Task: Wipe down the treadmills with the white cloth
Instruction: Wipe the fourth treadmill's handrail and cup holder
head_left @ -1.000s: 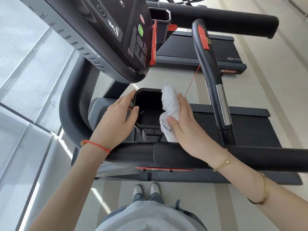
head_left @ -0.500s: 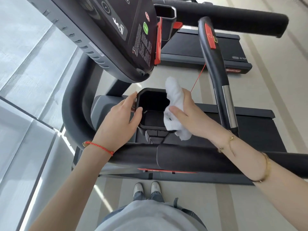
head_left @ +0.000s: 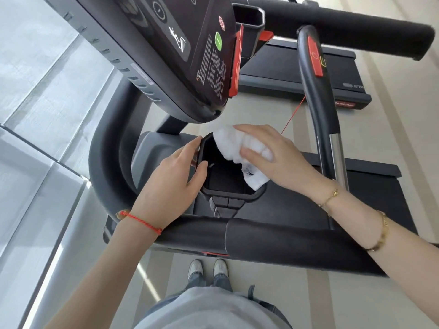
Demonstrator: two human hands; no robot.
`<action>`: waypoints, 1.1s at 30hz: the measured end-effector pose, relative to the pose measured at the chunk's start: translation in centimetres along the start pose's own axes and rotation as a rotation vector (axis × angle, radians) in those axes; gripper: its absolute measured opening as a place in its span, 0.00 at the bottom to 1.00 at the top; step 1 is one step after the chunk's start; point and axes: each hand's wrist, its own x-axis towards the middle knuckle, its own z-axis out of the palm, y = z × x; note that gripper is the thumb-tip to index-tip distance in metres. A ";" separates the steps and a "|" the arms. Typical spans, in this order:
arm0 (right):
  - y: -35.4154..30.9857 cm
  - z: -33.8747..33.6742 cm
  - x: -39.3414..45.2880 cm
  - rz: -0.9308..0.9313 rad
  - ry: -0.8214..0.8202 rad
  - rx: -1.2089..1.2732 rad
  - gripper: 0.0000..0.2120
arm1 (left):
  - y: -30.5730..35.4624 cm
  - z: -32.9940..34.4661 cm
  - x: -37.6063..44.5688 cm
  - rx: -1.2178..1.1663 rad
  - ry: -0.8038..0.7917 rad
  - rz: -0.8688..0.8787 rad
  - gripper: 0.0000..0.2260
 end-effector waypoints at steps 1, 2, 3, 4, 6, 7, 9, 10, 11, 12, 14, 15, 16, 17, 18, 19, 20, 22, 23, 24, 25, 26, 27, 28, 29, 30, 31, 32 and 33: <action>-0.2 0.0 0.7 0.008 -0.015 -0.044 0.19 | 0.1 0.0 0.0 0.003 0.005 0.007 0.23; -0.6 0.1 1.6 0.007 -0.032 -0.110 0.19 | 0.1 0.0 0.1 0.004 0.009 0.014 0.23; -1.0 0.3 2.4 -0.019 -0.039 -0.197 0.19 | 0.2 0.0 0.1 0.003 0.012 0.017 0.23; -1.4 0.5 3.1 -0.064 -0.032 -0.292 0.19 | 0.2 0.0 0.1 0.003 0.016 0.017 0.23; -2.0 1.0 3.9 -0.157 0.002 -0.446 0.19 | 0.1 0.0 0.1 0.004 0.024 0.021 0.22; -2.1 1.1 4.1 -0.180 0.011 -0.482 0.19 | 0.1 0.0 0.1 0.006 0.027 0.024 0.21; -1.9 1.0 3.8 -0.170 0.011 -0.464 0.19 | 0.1 0.0 0.1 0.008 0.027 0.025 0.21; -1.6 0.8 3.2 -0.131 0.012 -0.414 0.19 | 0.1 0.0 0.1 0.009 0.025 0.023 0.22; -1.1 0.5 2.5 -0.074 0.020 -0.346 0.19 | 0.1 -0.1 0.1 0.011 0.023 0.019 0.22; -0.6 0.3 1.5 -0.010 0.034 -0.270 0.20 | 0.1 -0.1 0.1 0.013 0.019 0.014 0.23; 0.3 0.2 -0.4 0.097 0.068 -0.161 0.21 | 0.2 -0.1 0.1 0.015 0.011 0.006 0.23; 0.5 0.3 -0.7 0.127 0.072 -0.149 0.21 | 0.2 -0.1 0.1 0.017 0.008 0.004 0.23; 0.4 0.4 -0.6 0.137 0.061 -0.167 0.22 | 0.2 -0.2 0.1 0.020 0.007 0.004 0.23; 0.1 0.5 -0.1 0.122 0.040 -0.208 0.21 | 0.2 -0.2 0.1 0.025 0.007 0.004 0.23; -0.3 0.5 0.6 0.083 0.014 -0.263 0.21 | 0.2 -0.2 0.1 0.030 0.008 0.004 0.23; -0.7 0.5 1.4 0.029 -0.011 -0.325 0.20 | 0.2 -0.2 0.2 0.032 0.010 0.006 0.23; -1.1 0.5 2.2 -0.024 -0.034 -0.390 0.20 | 0.2 -0.2 0.2 0.032 0.014 0.008 0.22; -1.8 0.6 3.7 -0.110 -0.075 -0.490 0.20 | 0.3 -0.1 0.2 0.032 0.024 0.013 0.22; -2.1 0.7 4.3 -0.142 -0.095 -0.512 0.20 | 0.3 -0.1 0.2 0.032 0.029 0.016 0.21; -2.3 0.8 4.7 -0.164 -0.114 -0.512 0.20 | 0.3 -0.1 0.2 0.032 0.032 0.018 0.20; -2.4 0.9 4.9 -0.170 -0.127 -0.494 0.20 | 0.3 -0.1 0.2 0.031 0.033 0.022 0.20; -2.4 0.9 4.9 -0.165 -0.123 -0.465 0.20 | 0.3 -0.1 0.2 0.033 0.032 0.027 0.19; -2.2 0.8 4.6 -0.151 -0.102 -0.429 0.20 | 0.3 -0.1 0.2 0.035 0.030 0.030 0.20; -1.8 0.7 4.0 -0.122 -0.073 -0.386 0.20 | 0.3 -0.1 0.1 0.035 0.026 0.027 0.21; -1.2 0.5 3.1 -0.076 -0.037 -0.336 0.21 | 0.3 -0.1 0.1 0.031 0.022 0.020 0.22; -0.6 0.4 2.1 -0.015 0.001 -0.283 0.22 | 0.2 -0.1 0.1 0.029 0.017 0.013 0.23; 0.0 0.5 1.1 0.055 0.035 -0.239 0.23 | 0.2 -0.1 0.1 0.029 0.014 0.009 0.24; 0.3 0.8 0.0 0.116 0.058 -0.205 0.24 | 0.2 -0.1 0.1 0.031 0.010 0.007 0.24; 0.5 1.1 -0.6 0.159 0.066 -0.185 0.25 | 0.2 -0.1 0.1 0.033 0.008 0.007 0.24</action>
